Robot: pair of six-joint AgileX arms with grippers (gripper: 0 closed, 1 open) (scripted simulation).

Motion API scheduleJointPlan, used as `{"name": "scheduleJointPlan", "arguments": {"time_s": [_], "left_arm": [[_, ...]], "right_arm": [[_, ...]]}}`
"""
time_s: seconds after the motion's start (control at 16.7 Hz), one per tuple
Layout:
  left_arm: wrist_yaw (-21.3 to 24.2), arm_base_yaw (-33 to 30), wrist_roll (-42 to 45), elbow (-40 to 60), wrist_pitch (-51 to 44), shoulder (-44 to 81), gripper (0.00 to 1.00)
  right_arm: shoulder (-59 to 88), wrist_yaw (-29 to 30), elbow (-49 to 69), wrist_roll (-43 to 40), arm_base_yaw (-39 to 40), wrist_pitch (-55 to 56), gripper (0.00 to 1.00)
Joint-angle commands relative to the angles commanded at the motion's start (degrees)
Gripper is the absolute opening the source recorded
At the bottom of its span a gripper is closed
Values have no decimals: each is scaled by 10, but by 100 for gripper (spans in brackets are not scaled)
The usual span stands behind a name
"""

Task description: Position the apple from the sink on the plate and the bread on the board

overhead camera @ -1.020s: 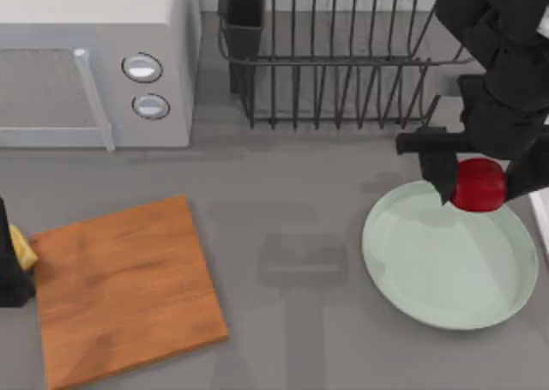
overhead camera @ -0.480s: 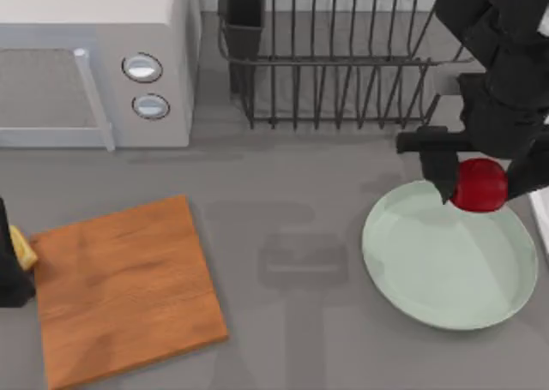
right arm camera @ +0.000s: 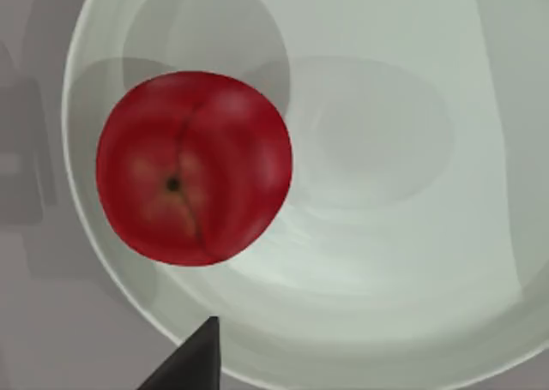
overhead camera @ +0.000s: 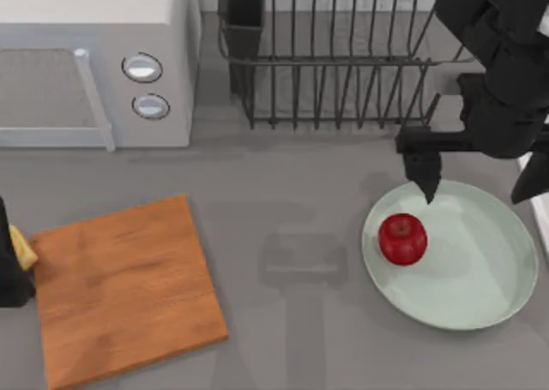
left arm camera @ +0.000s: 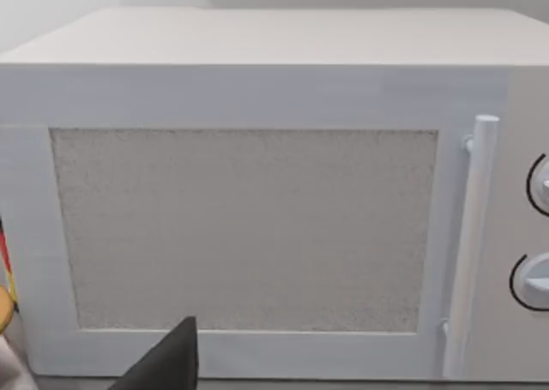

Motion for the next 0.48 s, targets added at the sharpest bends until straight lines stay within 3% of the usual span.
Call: {"name": "scheduleJointPlan", "arguments": {"time_s": [0.48], "left_arm": [[0, 0, 0, 0, 0, 0, 100]], "right_arm": [[-14, 0, -14, -4, -5, 12, 100]]}}
